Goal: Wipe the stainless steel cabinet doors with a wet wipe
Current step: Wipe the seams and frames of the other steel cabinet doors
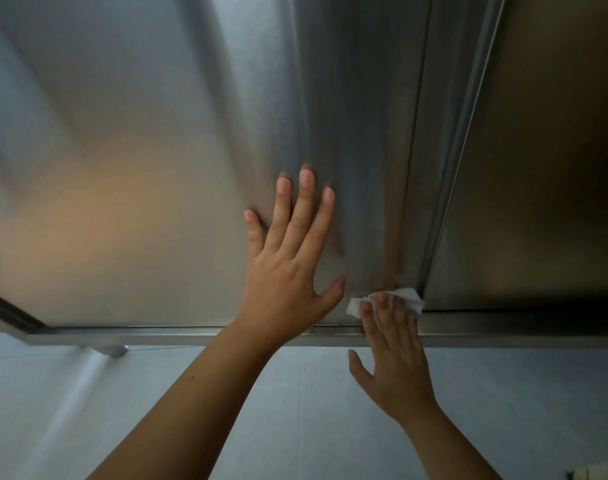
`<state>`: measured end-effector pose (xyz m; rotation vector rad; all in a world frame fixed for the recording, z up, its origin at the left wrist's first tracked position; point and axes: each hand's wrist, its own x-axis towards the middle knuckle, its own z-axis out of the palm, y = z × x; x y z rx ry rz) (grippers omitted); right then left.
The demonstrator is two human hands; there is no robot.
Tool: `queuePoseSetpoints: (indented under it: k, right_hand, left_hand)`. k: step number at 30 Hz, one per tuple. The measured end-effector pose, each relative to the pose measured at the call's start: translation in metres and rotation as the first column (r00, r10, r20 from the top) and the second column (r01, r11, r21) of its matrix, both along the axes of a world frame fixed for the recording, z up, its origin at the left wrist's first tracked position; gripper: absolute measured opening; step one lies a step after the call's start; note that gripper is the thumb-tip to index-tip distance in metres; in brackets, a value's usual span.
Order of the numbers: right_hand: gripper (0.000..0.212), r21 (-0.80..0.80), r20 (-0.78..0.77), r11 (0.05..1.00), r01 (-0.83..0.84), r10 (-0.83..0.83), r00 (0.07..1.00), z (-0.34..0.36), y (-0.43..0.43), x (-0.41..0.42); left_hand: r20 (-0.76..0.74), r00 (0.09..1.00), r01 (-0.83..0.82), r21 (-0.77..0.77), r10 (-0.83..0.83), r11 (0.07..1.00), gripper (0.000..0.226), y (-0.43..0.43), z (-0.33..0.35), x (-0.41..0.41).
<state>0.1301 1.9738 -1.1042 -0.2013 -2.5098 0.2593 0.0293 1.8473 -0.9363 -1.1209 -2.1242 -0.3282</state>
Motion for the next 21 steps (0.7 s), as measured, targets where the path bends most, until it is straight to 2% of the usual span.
queuePoseSetpoints:
  k: [9,12,18,21]
  right_hand:
    - [0.064,-0.040,-0.187,0.998,-0.052,0.044,0.981,0.047,0.001,-0.012]
    - [0.063,-0.009,-0.127,0.999,-0.054,0.052,0.991,0.030,0.004,-0.007]
    - [0.062,-0.015,0.134,1.000,-0.005,0.007,0.991,-0.013,-0.001,0.017]
    - [0.062,-0.019,0.164,1.000,-0.006,0.009,0.986,-0.013,-0.002,0.018]
  left_hand:
    - [0.022,1.000,0.017,0.034,-0.017,0.999,0.095,0.003,-0.002,0.002]
    - [0.025,1.000,0.016,0.024,-0.017,1.000,0.095,0.003,-0.002,0.002]
    - [0.034,0.999,-0.007,0.017,0.007,1.000,0.088,0.003,-0.001,0.003]
    - [0.033,0.999,-0.012,0.019,0.012,1.000,0.089,0.003,-0.001,0.003]
